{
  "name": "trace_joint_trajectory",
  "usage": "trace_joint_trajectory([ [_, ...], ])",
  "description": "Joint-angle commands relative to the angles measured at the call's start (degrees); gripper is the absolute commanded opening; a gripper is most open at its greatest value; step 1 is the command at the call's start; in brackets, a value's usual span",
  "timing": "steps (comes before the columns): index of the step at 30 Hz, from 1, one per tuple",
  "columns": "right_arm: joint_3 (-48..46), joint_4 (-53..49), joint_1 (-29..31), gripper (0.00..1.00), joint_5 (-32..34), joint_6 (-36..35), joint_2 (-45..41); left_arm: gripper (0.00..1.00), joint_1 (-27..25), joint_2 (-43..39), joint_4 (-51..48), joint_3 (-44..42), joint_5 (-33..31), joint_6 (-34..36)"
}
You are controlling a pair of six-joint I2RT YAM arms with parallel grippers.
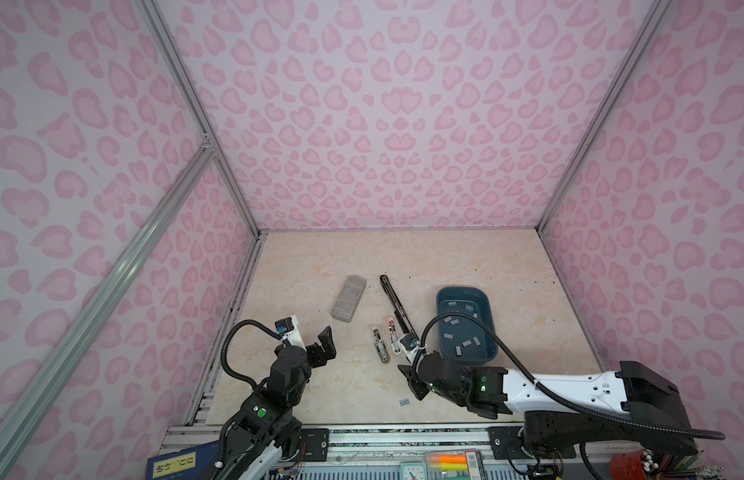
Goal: Load the staples into the stapler
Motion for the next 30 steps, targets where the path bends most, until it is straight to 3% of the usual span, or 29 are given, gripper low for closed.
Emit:
trace_joint_trajectory([
  [1, -0.77, -3.56, 3.4, 0.38, 4.59, 2.26, 1.5, 0.99, 0.05, -0.83, -0.48, -0.05, -0.44, -0.56],
  [4, -2.0, -2.05, 3.77, 0.41, 1.4, 2.65, 2.7, 0.99, 0.05, -1.87, -1.36, -0.11, -0.35, -0.8],
  [18, -4.14, -0.5, 4.29, 0.37, -1.16, 5.5, 5.99, 0.99, 0.05, -4.84, -3.58, -0.29, -1.31, -1.52],
  [22, -6.12, 2.32, 5.22, 0.49, -3.22, 6.02, 5.31, 0.99, 0.05, -4.5, -3.67, -0.18, -1.32, -1.61],
  [30, -8.42, 4.79, 5.53, 0.49, -6.8, 7.21, 5.29, 0.99, 0.05, -5.68, -4.62, -0.13, -1.76, -1.96],
])
